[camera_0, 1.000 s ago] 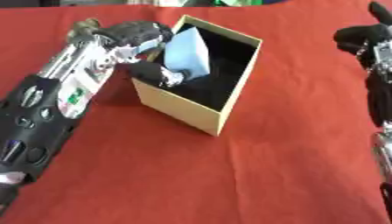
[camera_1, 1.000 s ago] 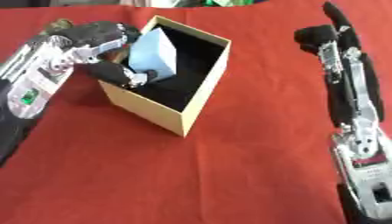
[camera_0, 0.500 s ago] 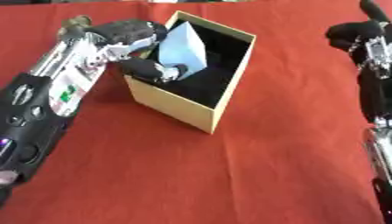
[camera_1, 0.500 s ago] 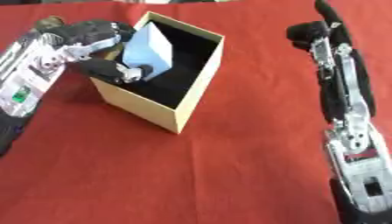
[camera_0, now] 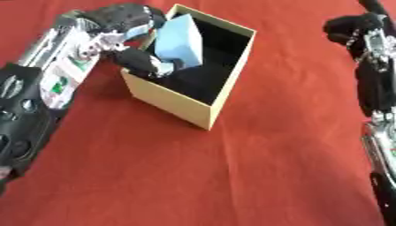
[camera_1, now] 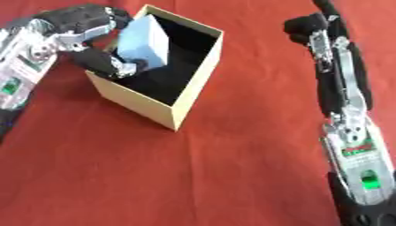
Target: Pick up objects on the table and place them in the box.
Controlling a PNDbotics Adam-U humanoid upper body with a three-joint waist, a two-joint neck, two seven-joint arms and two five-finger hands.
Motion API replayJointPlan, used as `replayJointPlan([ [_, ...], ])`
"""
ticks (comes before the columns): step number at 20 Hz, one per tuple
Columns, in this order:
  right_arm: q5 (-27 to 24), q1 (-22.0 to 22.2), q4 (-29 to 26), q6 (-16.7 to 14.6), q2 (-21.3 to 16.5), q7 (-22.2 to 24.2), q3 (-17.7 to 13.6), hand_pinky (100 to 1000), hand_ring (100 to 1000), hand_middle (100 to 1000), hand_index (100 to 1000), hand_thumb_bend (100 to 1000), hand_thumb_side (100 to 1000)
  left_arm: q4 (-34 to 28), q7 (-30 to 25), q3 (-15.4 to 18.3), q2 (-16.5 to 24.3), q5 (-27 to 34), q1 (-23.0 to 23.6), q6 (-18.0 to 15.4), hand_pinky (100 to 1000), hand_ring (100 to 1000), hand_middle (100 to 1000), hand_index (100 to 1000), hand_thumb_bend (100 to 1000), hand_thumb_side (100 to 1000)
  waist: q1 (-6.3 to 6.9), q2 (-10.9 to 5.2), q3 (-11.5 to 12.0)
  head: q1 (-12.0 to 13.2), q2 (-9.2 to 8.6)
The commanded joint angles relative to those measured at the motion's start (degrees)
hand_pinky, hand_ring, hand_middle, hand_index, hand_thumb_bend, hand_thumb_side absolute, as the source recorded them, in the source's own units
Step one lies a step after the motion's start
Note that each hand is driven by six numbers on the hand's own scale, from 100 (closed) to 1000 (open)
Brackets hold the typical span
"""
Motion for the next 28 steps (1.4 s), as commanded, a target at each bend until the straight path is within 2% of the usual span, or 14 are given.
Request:
replayJointPlan([
  [1,-0.26,-0.14,-0.95,-0.06,-0.60,0.09,-0.13,812,771,669,1000,100,920,-1.86,-0.44,0.94,1.83,-0.02,-1.32,0.98,740,878,827,837,264,837,-0.10,-1.37,0.15,-0.49,0.79],
  [5,-0.34,-0.04,-1.01,-0.07,-0.50,0.13,-0.14,811,771,668,1000,100,920,-2.88,-1.51,0.88,2.25,-0.12,-1.42,2.31,762,901,852,844,269,860,-0.11,-1.47,0.28,-0.59,0.61],
  [8,-0.41,-0.02,-1.02,-0.07,-0.43,0.13,-0.16,811,771,668,1000,100,920,-3.09,-2.59,1.01,2.29,0.24,-1.31,3.48,771,913,867,843,240,911,-0.25,-1.53,0.35,-0.51,0.43],
  [11,-0.40,-0.04,-1.01,-0.07,-0.32,0.17,-0.12,811,771,668,1000,100,919,-3.47,-3.06,1.19,2.27,1.13,-1.32,4.43,770,911,870,841,219,913,-0.40,-1.58,0.41,-0.39,0.26],
  [15,-0.40,-0.01,-0.98,-0.08,-0.23,0.20,-0.12,811,772,668,1000,100,919,-4.65,-2.68,1.37,2.42,1.60,-1.60,5.20,767,902,859,829,170,887,-0.58,-1.68,0.48,-0.38,0.06],
  [19,-0.37,-0.11,-0.99,-0.12,-0.19,0.19,-0.15,812,772,668,1000,100,916,-6.37,-1.50,1.49,2.36,1.75,-2.21,5.74,741,871,808,809,100,787,-0.71,-1.75,0.46,-0.32,-0.12],
  [20,-0.35,-0.14,-0.99,-0.14,-0.17,0.19,-0.16,812,772,668,1000,100,915,-6.84,-1.17,1.41,2.32,1.63,-2.41,5.86,728,857,788,798,100,737,-0.73,-1.78,0.46,-0.23,-0.12],
  [21,-0.34,-0.16,-0.99,-0.15,-0.15,0.17,-0.18,812,772,668,1000,100,916,-7.35,-0.82,1.25,2.25,1.41,-2.59,5.95,724,852,783,794,100,724,-0.74,-1.79,0.45,-0.15,-0.14],
  [28,-0.38,-0.29,-0.96,-0.16,-0.09,0.23,-0.13,812,773,667,1000,100,918,-9.26,0.21,-0.54,1.14,0.44,-3.16,5.81,700,815,738,756,100,680,-0.73,-1.70,0.18,-0.06,-0.21],
])
